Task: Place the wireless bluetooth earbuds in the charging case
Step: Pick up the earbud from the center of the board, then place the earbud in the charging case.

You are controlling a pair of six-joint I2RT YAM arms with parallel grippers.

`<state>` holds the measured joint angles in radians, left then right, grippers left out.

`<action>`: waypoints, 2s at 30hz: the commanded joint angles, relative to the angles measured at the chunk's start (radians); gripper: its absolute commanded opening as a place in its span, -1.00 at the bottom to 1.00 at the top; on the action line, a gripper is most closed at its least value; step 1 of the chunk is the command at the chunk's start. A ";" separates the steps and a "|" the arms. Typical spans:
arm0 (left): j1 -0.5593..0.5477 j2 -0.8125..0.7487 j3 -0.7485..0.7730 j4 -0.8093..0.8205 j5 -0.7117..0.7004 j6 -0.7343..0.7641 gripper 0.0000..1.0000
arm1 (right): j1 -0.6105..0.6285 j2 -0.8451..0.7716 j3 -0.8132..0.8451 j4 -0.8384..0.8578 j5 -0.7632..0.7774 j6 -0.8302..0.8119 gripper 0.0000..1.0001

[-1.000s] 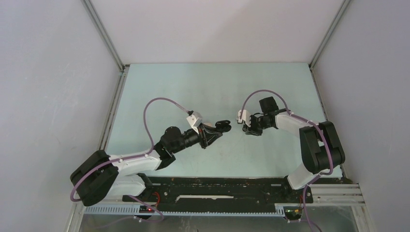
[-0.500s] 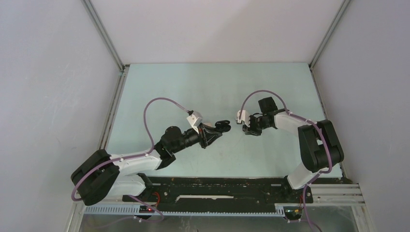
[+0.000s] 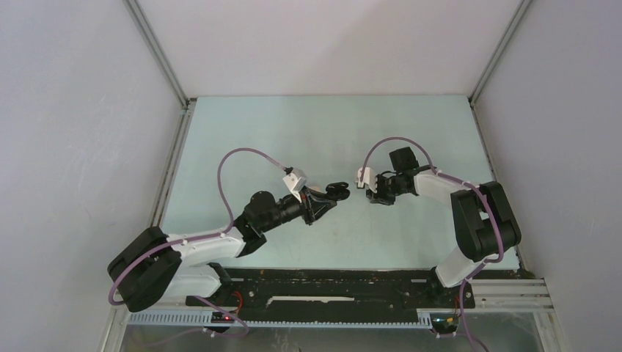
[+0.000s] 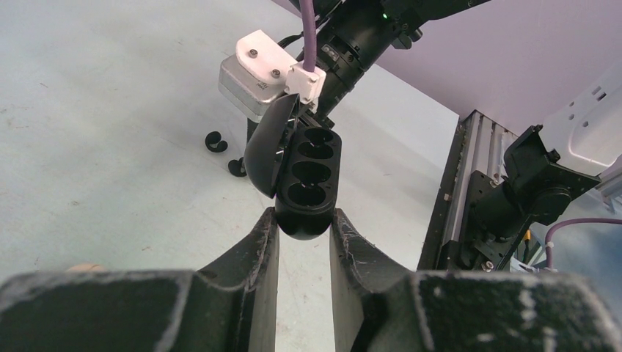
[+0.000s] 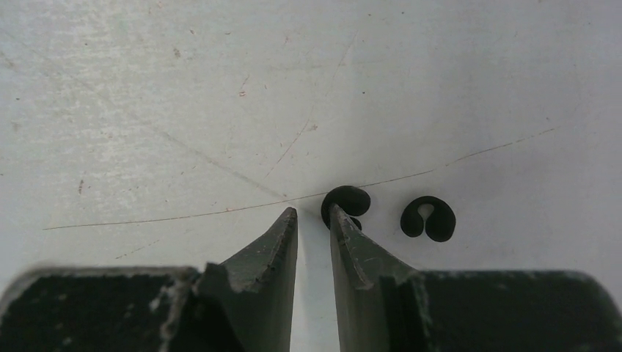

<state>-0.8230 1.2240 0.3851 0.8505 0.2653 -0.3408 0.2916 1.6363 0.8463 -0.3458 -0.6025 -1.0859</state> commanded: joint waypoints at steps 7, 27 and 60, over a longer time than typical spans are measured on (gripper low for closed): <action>0.009 0.008 0.009 0.017 0.007 -0.008 -1.00 | 0.001 0.021 0.037 0.079 0.007 0.009 -0.42; 0.009 0.019 0.015 0.018 0.017 -0.018 -1.00 | 0.001 -0.026 0.014 0.221 0.083 0.108 -0.78; 0.009 0.248 0.134 0.229 0.265 -0.092 -1.00 | -0.012 -0.418 0.343 -0.657 -0.447 0.233 -0.95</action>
<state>-0.8200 1.4586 0.4782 0.9604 0.4755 -0.3916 0.2592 1.2152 1.1564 -1.0065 -0.9810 -0.9287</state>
